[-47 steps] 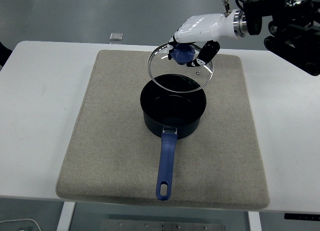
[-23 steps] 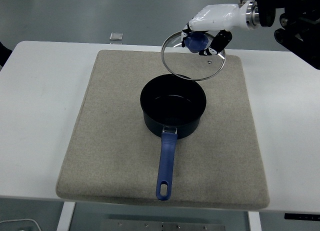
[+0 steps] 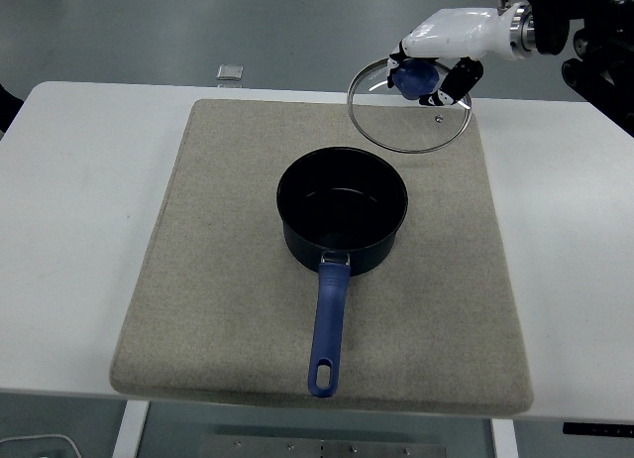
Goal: Lift the pot lid and place it to the right of the pot.
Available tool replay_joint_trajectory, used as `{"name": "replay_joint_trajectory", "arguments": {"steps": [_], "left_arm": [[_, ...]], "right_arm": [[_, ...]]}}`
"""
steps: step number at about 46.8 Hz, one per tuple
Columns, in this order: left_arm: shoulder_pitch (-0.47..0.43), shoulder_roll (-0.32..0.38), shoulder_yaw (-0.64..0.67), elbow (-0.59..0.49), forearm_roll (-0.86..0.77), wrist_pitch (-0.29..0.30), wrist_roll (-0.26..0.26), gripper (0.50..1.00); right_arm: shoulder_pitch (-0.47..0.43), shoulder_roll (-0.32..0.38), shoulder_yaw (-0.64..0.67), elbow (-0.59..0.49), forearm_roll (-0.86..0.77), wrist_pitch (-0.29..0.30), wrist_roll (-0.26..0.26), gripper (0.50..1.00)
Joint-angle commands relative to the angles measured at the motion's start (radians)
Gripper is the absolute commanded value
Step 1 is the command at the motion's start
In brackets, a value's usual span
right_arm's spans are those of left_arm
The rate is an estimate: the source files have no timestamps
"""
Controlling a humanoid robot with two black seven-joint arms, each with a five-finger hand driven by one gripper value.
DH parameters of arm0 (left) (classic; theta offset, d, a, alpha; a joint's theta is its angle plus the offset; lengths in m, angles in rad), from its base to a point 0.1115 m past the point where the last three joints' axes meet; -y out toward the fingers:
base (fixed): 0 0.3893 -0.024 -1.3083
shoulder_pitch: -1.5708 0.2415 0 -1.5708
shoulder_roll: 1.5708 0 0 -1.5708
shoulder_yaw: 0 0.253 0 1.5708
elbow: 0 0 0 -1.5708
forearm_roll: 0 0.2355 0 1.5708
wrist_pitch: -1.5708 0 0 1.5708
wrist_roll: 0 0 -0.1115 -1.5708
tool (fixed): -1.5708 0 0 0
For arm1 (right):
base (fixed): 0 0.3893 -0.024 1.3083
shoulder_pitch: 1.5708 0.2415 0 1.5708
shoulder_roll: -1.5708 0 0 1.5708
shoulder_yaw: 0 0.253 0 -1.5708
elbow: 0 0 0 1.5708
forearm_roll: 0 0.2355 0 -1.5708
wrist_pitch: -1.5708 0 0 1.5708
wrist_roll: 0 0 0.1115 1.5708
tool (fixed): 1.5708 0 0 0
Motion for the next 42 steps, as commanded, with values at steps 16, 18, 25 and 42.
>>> {"name": "replay_joint_trajectory", "arguments": {"steps": [16, 18, 25, 42], "left_arm": [[0.0, 0.0, 0.0, 0.0, 0.0, 0.0, 0.0, 1.0], [0.0, 0.0, 0.0, 0.0, 0.001, 0.0, 0.0, 1.0], [0.0, 0.0, 0.0, 0.0, 0.0, 0.0, 0.0, 1.0], [0.0, 0.0, 0.0, 0.0, 0.0, 0.0, 0.0, 1.0]], "right_arm": [[-0.042, -0.017, -0.027, -0.03, -0.002, -0.018, 0.0, 0.5], [-0.048, -0.018, -0.027, -0.033, -0.002, -0.018, 0.0, 0.5], [-0.07, -0.02, -0.027, -0.056, -0.002, -0.029, 0.0, 0.5], [-0.104, -0.037, -0.047, -0.061, -0.003, -0.05, 0.0, 0.5]]}}
